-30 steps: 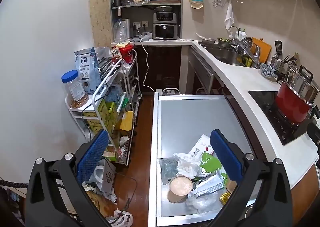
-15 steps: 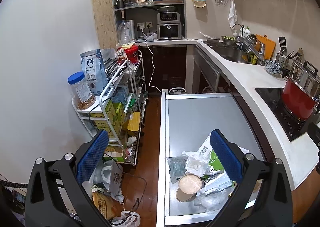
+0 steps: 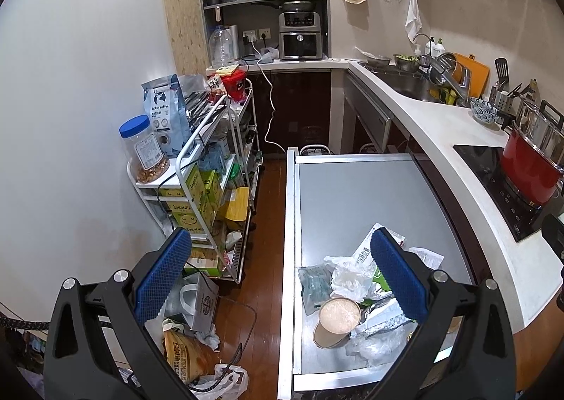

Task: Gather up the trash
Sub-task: 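Move both grippers toward the trash pile on the grey counter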

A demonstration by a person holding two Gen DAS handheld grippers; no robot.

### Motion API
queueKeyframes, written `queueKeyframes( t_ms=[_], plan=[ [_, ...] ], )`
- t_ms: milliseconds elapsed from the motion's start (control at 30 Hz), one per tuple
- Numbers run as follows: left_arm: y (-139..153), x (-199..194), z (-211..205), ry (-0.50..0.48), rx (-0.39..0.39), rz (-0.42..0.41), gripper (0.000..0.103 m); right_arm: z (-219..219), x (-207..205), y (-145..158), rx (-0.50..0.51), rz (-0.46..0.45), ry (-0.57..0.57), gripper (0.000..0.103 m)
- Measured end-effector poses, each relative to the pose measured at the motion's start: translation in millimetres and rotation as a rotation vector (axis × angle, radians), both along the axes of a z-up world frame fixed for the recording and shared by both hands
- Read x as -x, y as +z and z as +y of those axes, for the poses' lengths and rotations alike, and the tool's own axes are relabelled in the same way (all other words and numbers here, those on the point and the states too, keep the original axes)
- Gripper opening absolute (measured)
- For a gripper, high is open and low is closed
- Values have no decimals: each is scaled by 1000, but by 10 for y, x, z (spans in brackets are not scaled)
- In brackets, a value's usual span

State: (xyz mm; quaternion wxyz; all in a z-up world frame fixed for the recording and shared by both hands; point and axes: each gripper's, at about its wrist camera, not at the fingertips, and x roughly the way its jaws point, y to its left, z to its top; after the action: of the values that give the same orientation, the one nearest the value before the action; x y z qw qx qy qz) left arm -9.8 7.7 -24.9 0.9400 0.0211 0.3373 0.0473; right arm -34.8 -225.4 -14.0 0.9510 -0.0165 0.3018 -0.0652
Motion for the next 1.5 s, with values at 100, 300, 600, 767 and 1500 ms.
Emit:
queueKeyframes(
  t_ms=[100,300,600,767,1500],
  plan=[
    [-2,-11,16,-2,6,8,101,12,0,-7,-2,2,2,99],
    [-5,-27,33,-7,7,12,101,12,-3,-10,-3,3,2,99],
    [-25,-24,50,-5,7,25,101,15,-9,-67,-8,13,-1,99],
    [-58,-25,67,-5,6,29,101,9,-10,-77,-11,18,0,99],
    [-486,-58,163,-46,18,110,101,-125,-192,-518,-43,160,20,99]
  ],
)
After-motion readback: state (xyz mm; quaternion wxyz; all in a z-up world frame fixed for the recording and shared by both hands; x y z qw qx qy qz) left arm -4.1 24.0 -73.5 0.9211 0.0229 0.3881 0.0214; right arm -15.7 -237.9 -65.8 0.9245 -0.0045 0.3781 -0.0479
